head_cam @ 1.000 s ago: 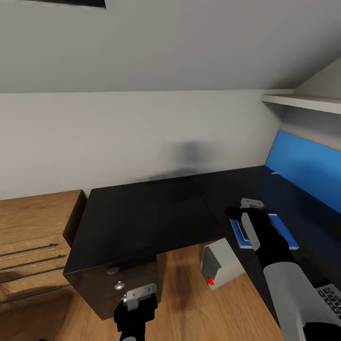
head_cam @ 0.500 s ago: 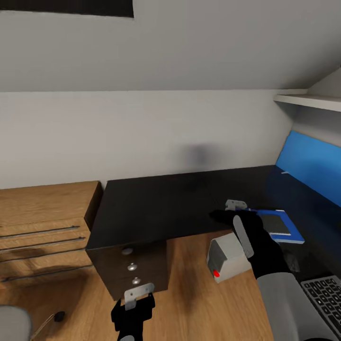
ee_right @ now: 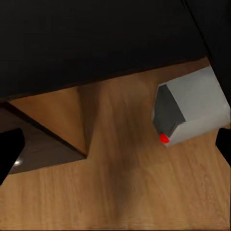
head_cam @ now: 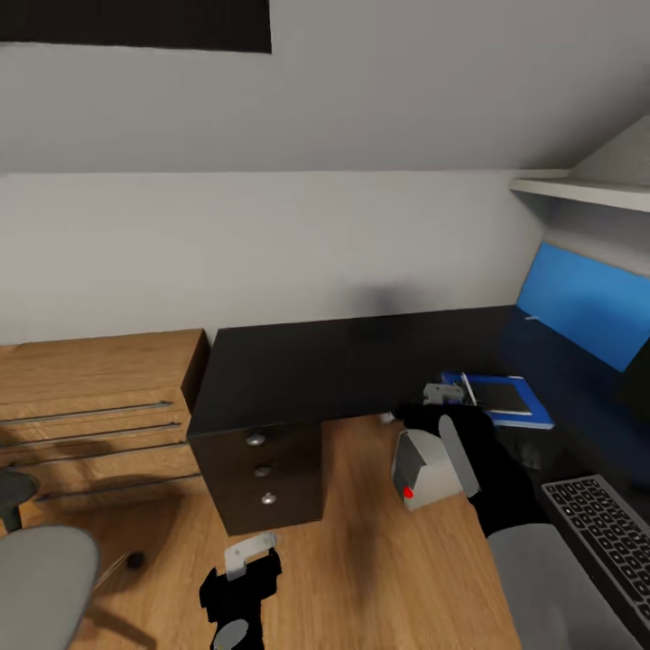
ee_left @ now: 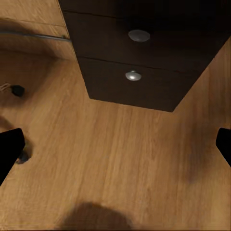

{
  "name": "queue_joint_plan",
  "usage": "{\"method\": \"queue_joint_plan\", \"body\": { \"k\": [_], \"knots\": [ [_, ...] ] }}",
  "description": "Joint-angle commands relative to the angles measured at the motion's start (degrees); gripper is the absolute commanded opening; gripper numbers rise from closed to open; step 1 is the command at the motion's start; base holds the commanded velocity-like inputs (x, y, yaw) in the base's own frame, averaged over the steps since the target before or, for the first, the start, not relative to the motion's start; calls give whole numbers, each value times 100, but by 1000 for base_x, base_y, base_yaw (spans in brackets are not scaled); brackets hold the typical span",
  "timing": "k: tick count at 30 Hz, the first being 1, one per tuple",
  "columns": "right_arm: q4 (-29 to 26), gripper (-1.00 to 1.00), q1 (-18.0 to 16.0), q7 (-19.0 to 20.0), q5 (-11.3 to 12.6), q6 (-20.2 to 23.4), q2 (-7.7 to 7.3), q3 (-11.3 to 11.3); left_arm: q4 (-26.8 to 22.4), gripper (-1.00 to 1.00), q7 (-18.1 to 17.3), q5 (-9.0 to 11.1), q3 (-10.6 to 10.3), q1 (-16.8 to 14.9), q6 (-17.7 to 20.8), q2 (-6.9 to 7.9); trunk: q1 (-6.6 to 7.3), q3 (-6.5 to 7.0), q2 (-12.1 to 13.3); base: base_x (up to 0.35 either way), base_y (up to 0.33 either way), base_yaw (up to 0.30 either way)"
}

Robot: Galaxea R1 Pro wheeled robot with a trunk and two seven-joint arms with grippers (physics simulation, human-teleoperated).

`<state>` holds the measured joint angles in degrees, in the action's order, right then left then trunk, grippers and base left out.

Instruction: In the bedroom, organize the workspace by keeping the computer under the desk, ensuring the monitor is on the desk, placing the keyboard on the desk next to the monitor, placing the mouse on the desk next to the keyboard, moving the folder from the swivel chair onto the desk next to the mouse, stacking the notebook on top of the folder with the pen on top of the notebook, and positioning the swivel chair next to the desk.

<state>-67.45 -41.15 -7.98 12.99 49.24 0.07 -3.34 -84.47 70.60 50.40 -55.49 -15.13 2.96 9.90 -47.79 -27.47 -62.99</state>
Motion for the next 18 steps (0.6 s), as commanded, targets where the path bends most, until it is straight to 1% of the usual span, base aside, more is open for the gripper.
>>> {"method": "queue_joint_plan", "body": {
  "k": [1,3,7,12,16,18],
  "knots": [
    [-20,100,12,-59,56,14,-1,-47,38,100,26,13,45,-8,33,2,3,1,-5,-330,0,67],
    [-117,100,72,-63,55,2,-4,-223,201,100,14,13,217,-8,36,-8,3,17,-5,-255,0,70],
    [-214,100,163,-70,54,-8,-1,-446,319,100,15,13,368,-8,31,-13,3,51,-5,-107,0,73],
    [-228,100,211,-73,54,-45,1,-632,350,100,25,12,455,-8,20,-6,3,92,-5,-29,0,97],
    [-221,100,224,-77,54,-184,1,-690,368,100,28,8,479,-9,11,4,3,111,-5,-9,0,83],
    [-207,100,240,-78,49,-342,2,-711,443,100,22,6,487,-8,4,6,3,115,-5,-3,0,34]
  ]
}}
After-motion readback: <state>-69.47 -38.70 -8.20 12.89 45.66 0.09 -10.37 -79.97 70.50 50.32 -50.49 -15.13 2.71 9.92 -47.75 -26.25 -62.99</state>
